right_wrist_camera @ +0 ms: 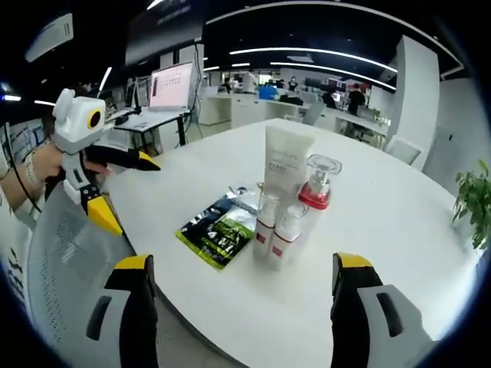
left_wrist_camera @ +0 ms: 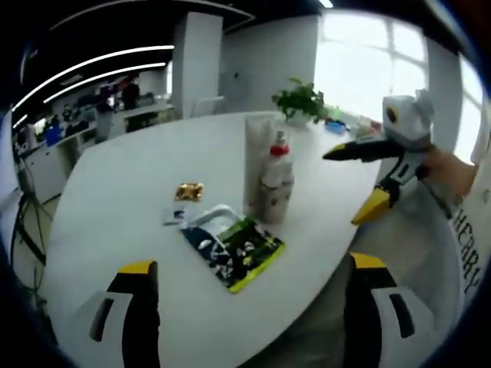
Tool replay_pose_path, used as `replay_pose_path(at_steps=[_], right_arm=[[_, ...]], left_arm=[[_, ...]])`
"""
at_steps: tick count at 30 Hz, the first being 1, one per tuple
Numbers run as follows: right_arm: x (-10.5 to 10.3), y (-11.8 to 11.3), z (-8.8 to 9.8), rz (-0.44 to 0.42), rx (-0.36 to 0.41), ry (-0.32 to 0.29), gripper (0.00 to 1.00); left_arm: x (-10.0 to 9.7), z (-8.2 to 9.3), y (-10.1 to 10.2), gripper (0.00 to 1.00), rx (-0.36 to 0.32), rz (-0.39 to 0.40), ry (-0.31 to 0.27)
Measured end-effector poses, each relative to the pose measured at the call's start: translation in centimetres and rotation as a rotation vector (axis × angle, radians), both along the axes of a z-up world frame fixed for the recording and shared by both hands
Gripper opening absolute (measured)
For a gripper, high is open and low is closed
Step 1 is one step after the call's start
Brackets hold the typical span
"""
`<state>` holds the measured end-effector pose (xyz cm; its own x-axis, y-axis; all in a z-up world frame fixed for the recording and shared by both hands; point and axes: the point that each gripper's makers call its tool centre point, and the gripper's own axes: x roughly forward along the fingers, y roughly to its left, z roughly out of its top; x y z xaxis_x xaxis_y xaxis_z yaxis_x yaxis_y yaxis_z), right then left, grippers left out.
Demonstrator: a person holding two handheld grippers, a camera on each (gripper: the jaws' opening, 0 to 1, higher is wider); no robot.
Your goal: Arrange the skincare products in the storage area until every visible bottle or jar stands upright without overlapping.
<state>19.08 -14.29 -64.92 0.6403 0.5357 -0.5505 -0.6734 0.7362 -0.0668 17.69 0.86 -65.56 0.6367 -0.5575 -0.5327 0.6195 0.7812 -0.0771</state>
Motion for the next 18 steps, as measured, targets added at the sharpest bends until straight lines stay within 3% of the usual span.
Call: replay_pose_path(at_steps=[18], right_arm=[[0.9, 0.4, -0.6, 0.006, -0.007, 0.037, 1.00]], left_arm=[[1.1, -0.8, 0.1, 0.99, 0.010, -0.009, 0.034]])
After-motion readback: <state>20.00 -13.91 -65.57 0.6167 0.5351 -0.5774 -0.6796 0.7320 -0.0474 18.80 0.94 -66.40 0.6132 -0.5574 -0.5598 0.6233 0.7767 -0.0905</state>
